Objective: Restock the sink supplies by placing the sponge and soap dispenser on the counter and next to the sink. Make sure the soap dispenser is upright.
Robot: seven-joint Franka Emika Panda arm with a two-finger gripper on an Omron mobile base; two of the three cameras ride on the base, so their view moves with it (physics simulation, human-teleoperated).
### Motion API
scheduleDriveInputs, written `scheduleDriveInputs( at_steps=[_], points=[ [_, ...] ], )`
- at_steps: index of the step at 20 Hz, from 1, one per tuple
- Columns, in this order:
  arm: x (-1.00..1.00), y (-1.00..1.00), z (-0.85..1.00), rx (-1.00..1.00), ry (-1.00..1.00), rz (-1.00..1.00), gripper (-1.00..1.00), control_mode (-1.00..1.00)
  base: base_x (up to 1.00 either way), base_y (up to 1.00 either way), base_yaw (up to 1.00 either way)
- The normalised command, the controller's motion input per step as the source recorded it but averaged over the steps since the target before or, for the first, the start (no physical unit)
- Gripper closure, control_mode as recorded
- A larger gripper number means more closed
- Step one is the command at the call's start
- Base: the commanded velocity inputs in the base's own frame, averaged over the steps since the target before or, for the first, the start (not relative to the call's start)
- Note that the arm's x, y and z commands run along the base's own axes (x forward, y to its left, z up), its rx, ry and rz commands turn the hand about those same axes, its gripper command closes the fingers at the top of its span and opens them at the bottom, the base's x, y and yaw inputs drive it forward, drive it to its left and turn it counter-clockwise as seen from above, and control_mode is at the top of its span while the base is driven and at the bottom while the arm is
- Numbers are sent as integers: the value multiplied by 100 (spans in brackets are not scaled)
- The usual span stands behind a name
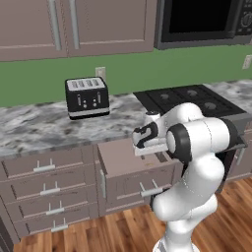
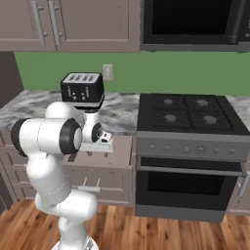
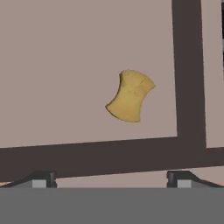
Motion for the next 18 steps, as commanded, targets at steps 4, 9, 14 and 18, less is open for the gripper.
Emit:
scheduleDriveInputs(
  at_steps=[4, 9, 14, 18],
  points=[
    [30, 0, -69, 3, 2, 0, -100, -100, 0, 0, 0],
    [3, 0, -43, 1, 2, 1, -100, -100, 0, 0, 0],
    [-29, 0, -24, 0, 2, 2, -100, -100, 0, 0, 0],
    [-60, 0, -18, 0, 1, 1, -100, -100, 0, 0, 0]
  ],
)
